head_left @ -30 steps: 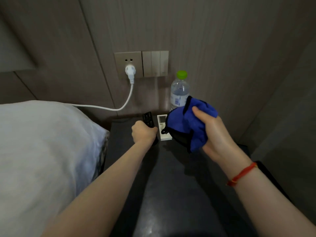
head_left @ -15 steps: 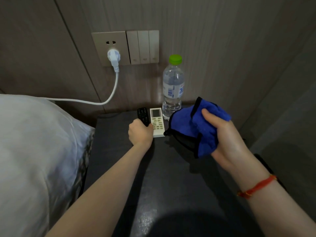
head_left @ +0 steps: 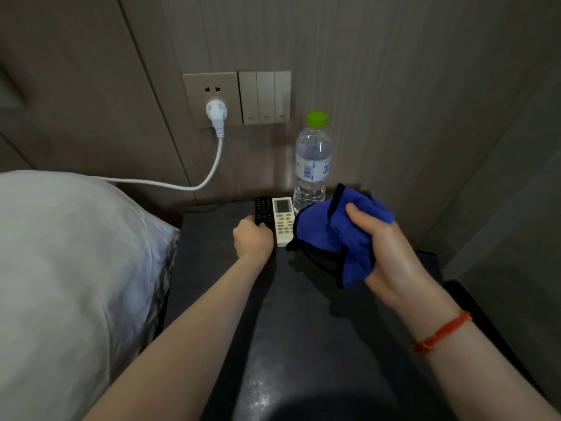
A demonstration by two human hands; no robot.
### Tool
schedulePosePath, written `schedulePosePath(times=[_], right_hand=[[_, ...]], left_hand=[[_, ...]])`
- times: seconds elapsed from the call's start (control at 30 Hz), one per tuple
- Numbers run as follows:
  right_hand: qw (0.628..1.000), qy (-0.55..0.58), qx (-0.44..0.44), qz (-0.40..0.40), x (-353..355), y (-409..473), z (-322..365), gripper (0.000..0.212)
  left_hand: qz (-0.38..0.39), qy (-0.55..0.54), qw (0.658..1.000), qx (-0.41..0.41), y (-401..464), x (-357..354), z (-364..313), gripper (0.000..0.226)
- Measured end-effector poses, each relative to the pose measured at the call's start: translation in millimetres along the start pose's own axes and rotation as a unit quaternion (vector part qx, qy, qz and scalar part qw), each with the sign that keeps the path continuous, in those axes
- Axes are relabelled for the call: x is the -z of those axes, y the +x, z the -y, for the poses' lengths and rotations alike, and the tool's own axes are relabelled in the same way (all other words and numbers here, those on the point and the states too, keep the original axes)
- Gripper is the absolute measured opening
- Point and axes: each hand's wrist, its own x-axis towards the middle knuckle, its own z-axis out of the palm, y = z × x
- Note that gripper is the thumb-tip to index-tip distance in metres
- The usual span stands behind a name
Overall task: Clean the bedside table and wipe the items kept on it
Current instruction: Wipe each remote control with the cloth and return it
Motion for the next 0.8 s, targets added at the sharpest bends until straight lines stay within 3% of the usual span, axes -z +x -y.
schedulePosePath(times=[0.2, 0.33, 0.43, 0.7, 0.8], right_hand=[[0.999, -0.032, -0.019, 0.024, -29.2, -16.6, -6.8, 0.037], [0.996, -0.056, -0.023, 0.062, -57.8, -34.2, -10.5, 0.016], [0.994, -0.089, 0.025, 0.052, -81.5, -54.4, -14.2, 0.008], [0.985, -0.125, 0.086, 0.082, -149.2, -115.9, -34.4, 0.019], [0.987, -0.099, 0.073, 0.106, -177.1, -138.5, -44.5, 0.005]], left_hand=[[-0.025, -0.091, 0.996, 0.010, -33.2, 49.4, -11.2, 0.035], [-0.036, -0.119, 0.992, -0.016, -63.0, 87.8, -14.4, 0.032], [-0.043, -0.125, 0.990, -0.048, -88.7, 123.0, -12.8, 0.032], [-0.061, -0.105, 0.990, -0.065, -144.8, 227.3, 16.7, 0.027], [-0.094, -0.084, 0.990, -0.062, -157.4, 268.8, 28.3, 0.029]])
